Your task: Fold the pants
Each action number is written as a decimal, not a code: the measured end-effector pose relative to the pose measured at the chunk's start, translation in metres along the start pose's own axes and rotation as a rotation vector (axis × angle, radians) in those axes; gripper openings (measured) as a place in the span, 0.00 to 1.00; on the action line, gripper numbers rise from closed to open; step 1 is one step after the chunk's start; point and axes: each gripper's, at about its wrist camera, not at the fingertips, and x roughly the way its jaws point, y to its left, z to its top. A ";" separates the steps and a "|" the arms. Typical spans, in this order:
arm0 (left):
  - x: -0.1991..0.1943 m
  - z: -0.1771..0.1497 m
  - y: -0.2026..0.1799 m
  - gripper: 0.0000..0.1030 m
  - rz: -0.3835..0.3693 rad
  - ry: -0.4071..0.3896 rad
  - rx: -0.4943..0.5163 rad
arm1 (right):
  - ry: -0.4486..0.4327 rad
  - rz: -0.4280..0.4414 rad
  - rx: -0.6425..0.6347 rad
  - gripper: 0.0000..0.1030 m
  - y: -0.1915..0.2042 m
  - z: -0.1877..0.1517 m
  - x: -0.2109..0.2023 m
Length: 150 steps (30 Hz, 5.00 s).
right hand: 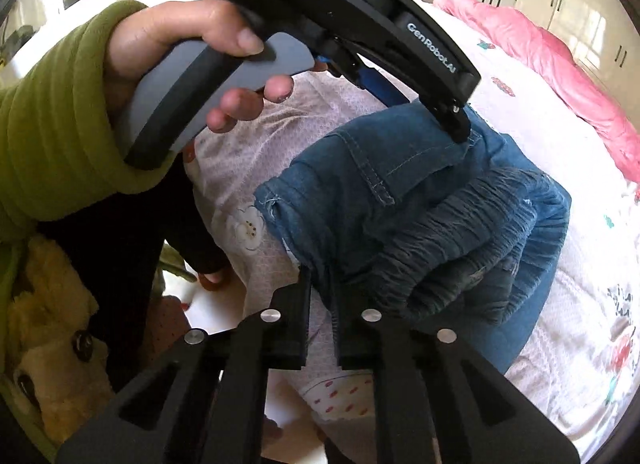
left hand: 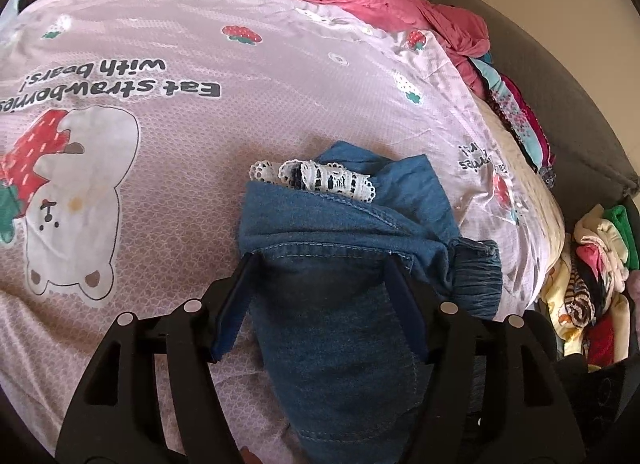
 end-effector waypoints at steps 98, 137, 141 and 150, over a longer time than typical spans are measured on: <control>-0.008 -0.035 -0.023 0.48 -0.043 -0.011 0.007 | -0.228 0.069 0.657 0.24 -0.147 -0.027 -0.029; 0.016 0.062 0.014 0.55 0.024 -0.102 0.017 | -0.239 -0.017 0.635 0.25 -0.219 0.072 0.018; 0.023 0.059 0.020 0.62 0.041 -0.089 0.009 | -0.188 -0.064 0.646 0.38 -0.220 0.067 0.029; 0.033 0.051 0.027 0.75 0.049 -0.064 -0.005 | -0.118 -0.174 0.656 0.63 -0.224 0.055 0.046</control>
